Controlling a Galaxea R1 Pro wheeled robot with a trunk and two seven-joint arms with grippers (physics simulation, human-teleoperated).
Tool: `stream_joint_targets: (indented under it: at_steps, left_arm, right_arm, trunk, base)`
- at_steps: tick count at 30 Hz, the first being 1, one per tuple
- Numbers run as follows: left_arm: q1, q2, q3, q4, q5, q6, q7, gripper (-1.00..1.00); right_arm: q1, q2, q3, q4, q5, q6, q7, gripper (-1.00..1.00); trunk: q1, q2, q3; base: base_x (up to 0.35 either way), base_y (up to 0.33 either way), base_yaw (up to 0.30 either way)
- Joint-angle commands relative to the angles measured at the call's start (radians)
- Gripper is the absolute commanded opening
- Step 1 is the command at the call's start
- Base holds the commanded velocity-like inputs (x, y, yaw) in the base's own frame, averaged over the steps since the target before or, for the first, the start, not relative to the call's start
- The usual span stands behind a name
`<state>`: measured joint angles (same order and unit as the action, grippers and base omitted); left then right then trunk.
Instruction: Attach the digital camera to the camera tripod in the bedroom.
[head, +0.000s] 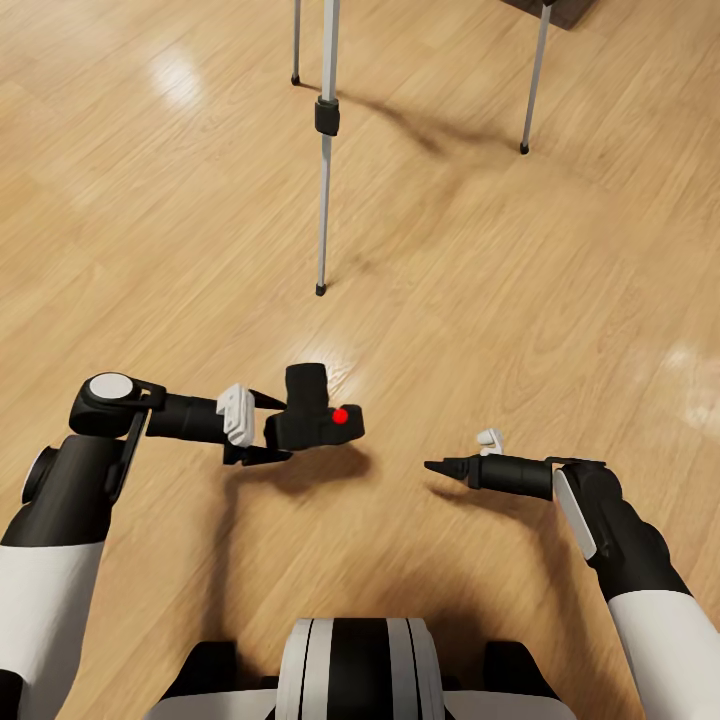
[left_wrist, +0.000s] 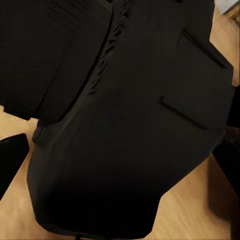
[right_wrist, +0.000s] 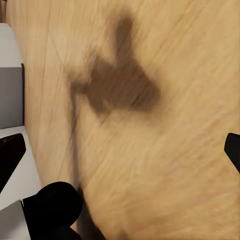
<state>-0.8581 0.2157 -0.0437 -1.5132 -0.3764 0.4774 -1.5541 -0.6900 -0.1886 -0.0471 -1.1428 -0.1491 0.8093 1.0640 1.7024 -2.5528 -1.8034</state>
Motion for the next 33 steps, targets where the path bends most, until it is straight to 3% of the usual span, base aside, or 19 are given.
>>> stream_joint_targets:
  at_steps: [1, 9, 10, 20, 28, 31, 33]
  left_arm:
    - [0.000, 0.000, -0.001, -0.001, -0.002, 0.011, -0.006, -1.00]
    - [0.000, 0.000, 0.000, 0.029, 0.016, 0.020, -0.007, -1.00]
    - [0.000, -0.005, 0.001, 0.071, 0.054, 0.023, -0.002, -1.00]
    - [0.000, -0.033, 0.000, 0.182, 0.248, 0.042, 0.051, -1.00]
    - [0.000, -0.060, 0.005, 0.169, 0.290, 0.140, 0.062, -1.00]
    - [0.001, -0.071, 0.032, 0.111, 0.313, 0.207, 0.068, -1.00]
    - [0.001, -0.089, 0.075, 0.068, 0.344, 0.274, 0.076, -1.00]
  right_arm:
    - [0.000, 0.000, 0.000, 0.000, -0.003, 0.005, 0.001, 1.00]
    - [0.000, 0.000, 0.000, 0.000, -0.002, 0.005, 0.001, 1.00]
    - [0.000, 0.000, 0.000, 0.000, -0.001, 0.005, 0.000, 1.00]
    - [0.000, 0.000, 0.000, 0.000, -0.001, 0.005, 0.000, 1.00]
    - [0.000, 0.001, 0.001, -0.002, 0.000, 0.005, 0.000, 1.00]
    - [0.000, 0.001, 0.001, -0.004, 0.000, 0.005, 0.000, 1.00]
    - [0.000, 0.001, 0.001, -0.004, 0.000, 0.005, 0.000, 1.00]
  trunk:
    - [0.000, 0.000, 0.000]
    - [0.000, 0.000, 0.000]
    - [0.000, 0.000, 0.000]
    - [0.000, 0.000, 0.000]
    - [0.000, 0.000, 0.000]
    - [0.000, 0.000, 0.000]
    - [0.000, 0.000, 0.000]
  base:
    - [0.000, 0.000, 0.000]
    - [0.000, 0.000, 0.000]
    - [0.000, 0.000, 0.000]
    - [0.000, 0.000, 0.000]
    - [0.000, 0.000, 0.000]
    - [0.000, 0.000, 0.000]
    - [0.000, 0.000, 0.000]
